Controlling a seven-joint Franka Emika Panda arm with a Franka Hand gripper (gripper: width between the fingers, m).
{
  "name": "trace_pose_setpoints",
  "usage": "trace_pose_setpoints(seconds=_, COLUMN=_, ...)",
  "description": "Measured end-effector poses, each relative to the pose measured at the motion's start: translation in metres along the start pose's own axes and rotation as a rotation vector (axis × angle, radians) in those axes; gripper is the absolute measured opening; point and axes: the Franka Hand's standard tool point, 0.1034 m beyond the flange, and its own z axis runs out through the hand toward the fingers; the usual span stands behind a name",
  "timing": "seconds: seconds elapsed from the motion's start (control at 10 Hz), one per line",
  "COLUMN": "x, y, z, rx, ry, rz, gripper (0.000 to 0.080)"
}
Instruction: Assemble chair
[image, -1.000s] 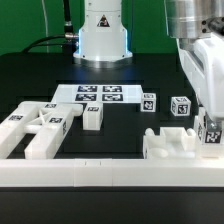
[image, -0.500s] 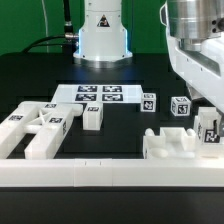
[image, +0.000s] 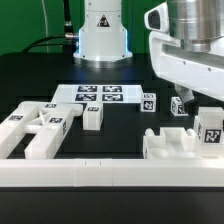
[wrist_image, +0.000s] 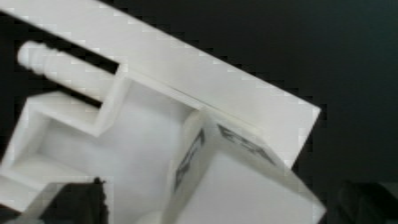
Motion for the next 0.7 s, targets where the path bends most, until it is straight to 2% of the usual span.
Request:
trace_pose_setpoints(seconds=0.2, x=0.0, y=0.0003, z=0.0002, rx=-0.022, ry=0.021, rz=-0.22, gripper=0.0649)
trace_pose_setpoints(seconds=0.5, x=0.001, y=0.0, z=-0.0004, rx=-0.035, ry=0.031, rz=-0.456, gripper=0.0649)
trace_pose_setpoints(seconds=0.7, x=0.0013, y=-0.0003, z=-0.0001, rx=-0.054, ry=0.04, rz=-0.634, gripper=0.0649)
